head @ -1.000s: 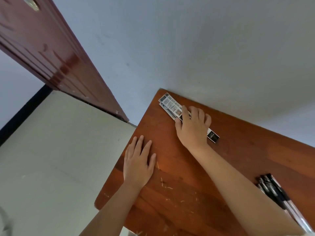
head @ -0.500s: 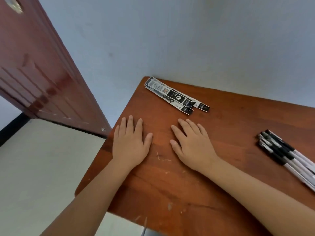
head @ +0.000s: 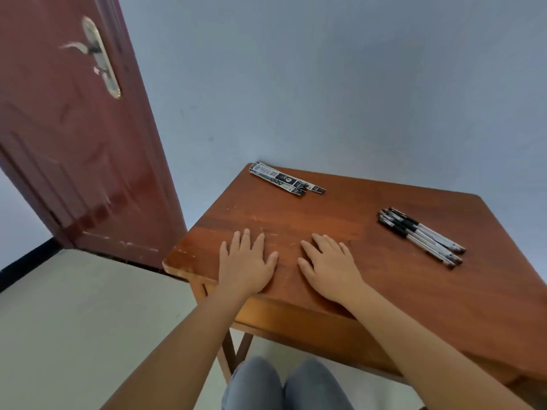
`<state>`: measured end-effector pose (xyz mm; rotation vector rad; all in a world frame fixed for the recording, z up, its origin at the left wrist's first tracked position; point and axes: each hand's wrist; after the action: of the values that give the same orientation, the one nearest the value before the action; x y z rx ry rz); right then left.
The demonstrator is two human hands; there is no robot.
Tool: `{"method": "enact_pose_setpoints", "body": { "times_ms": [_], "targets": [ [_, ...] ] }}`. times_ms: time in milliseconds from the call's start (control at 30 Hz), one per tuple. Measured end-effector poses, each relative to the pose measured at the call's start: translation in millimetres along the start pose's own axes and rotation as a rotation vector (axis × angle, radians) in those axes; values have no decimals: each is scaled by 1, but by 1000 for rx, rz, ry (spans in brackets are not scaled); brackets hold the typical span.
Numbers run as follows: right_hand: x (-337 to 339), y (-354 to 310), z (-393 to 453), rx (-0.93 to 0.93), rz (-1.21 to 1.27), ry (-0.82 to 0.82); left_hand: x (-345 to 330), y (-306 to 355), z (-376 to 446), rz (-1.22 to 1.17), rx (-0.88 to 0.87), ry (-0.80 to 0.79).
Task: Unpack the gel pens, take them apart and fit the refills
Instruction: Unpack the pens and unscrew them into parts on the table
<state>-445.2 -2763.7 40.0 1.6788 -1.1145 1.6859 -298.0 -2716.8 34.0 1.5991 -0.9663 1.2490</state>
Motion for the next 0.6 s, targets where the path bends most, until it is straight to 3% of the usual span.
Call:
{"method": "enact_pose_setpoints", "body": {
  "times_ms": [267, 400, 500, 600],
  "targets": [
    [2, -1, -10, 10, 30, 13, 2, 2, -4, 5, 8, -4],
    [15, 16, -13, 0, 111, 141, 3, 2, -5, 13, 1, -10],
    [28, 48, -11, -160, 14, 277, 3, 2, -4, 18, -3, -9],
    [35, 80, -10, -379, -59, 257, 2, 2, -4, 29, -7, 0]
  ]
}}
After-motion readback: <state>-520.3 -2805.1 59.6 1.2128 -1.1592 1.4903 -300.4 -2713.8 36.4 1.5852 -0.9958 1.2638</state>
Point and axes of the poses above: each hand's wrist, its own z-axis towards the middle knuckle, its own x-axis out of the back of the hand, y = z × x, and after that the axes turned 4 degrees about -y, right-handed
